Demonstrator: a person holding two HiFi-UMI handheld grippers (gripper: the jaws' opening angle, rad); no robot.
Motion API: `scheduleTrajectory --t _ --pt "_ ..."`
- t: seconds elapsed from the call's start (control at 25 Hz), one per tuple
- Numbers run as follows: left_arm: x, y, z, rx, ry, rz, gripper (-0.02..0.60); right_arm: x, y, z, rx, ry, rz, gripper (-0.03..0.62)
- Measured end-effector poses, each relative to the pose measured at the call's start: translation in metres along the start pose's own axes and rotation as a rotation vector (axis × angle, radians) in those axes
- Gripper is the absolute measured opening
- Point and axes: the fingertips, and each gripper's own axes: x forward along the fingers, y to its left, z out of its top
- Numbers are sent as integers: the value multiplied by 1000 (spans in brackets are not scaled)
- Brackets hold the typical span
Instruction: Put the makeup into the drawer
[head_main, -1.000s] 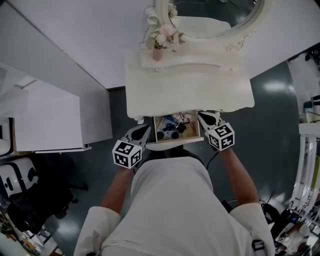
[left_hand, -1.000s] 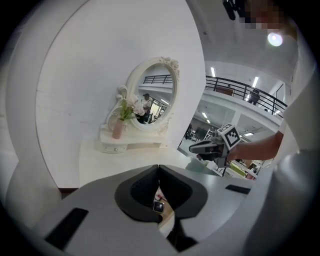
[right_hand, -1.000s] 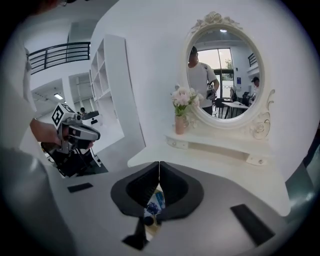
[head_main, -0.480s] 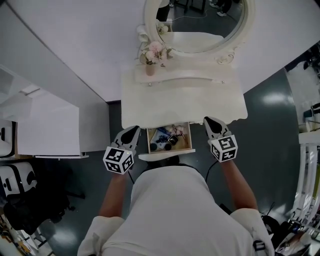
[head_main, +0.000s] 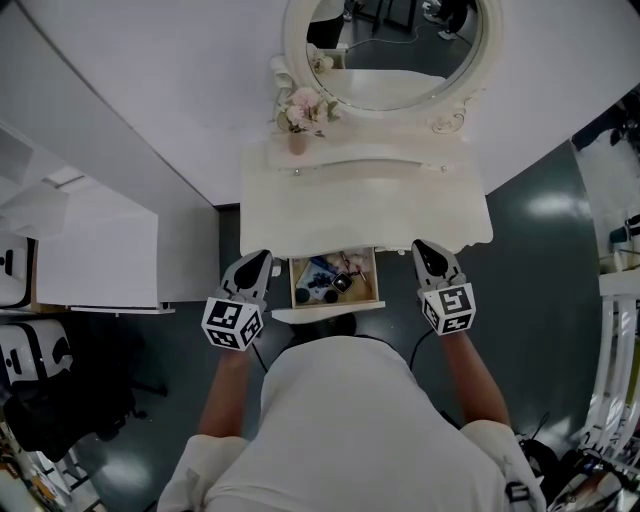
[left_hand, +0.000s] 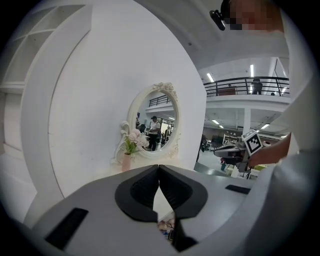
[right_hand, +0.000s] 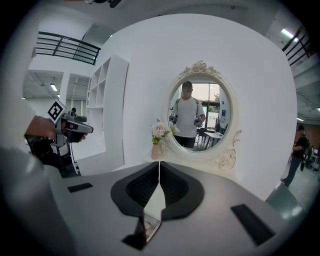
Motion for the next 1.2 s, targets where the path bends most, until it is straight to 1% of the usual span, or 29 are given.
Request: scheduleTrajectory --t 0.16,0.32,0.48,1.2 --pt "-7 -1 -3 11 -13 29 17 -5 1 -4 11 -16 -1 31" --pt "-12 -3 -7 17 -25 47 17 -9 6 -5 -1 -32 9 31" --pt "-14 -5 -10 9 -22 51 17 -12 6 -6 1 -36 10 31" --pt "-13 -12 -8 28 -34 50 17 -16 4 -5 22 -54 5 30"
